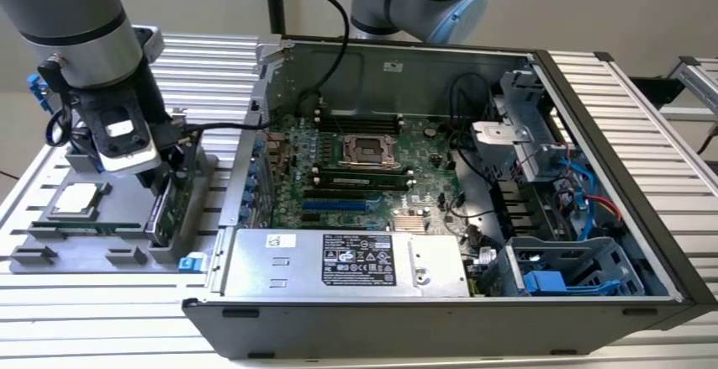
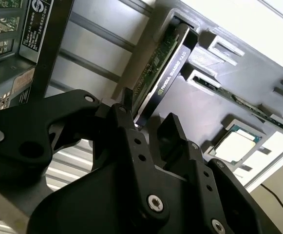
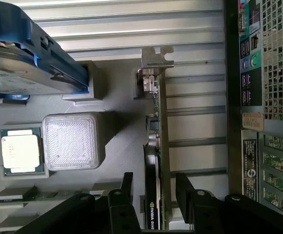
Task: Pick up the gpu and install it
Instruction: 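Pick up the gpu and move the gpu toward the slot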
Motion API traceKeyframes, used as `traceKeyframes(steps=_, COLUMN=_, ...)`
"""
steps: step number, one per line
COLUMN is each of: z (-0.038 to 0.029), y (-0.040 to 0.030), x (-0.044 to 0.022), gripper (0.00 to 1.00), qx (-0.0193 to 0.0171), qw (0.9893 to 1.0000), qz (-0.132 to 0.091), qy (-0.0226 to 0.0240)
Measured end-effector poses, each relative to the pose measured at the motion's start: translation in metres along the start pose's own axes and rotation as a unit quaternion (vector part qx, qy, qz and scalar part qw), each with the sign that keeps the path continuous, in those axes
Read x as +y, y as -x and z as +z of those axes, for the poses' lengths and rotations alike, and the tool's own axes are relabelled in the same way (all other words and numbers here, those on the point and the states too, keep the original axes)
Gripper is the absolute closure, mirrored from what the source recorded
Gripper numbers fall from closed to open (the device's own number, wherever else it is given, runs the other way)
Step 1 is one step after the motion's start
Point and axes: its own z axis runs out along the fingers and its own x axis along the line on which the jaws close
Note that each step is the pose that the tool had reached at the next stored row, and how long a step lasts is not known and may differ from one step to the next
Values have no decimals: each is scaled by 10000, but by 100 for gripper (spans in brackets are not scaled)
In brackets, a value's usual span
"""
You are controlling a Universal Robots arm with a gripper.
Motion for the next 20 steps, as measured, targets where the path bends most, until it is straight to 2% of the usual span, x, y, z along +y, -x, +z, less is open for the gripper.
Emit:
traceKeyframes(steps=15, z=141, y=-8, x=-3, gripper=0, qx=-12, qw=10000, qz=-6, qy=1)
traceKeyframes(steps=20, z=147, y=-9, x=-3, gripper=0, qx=-11, qw=10000, qz=-7, qy=-1)
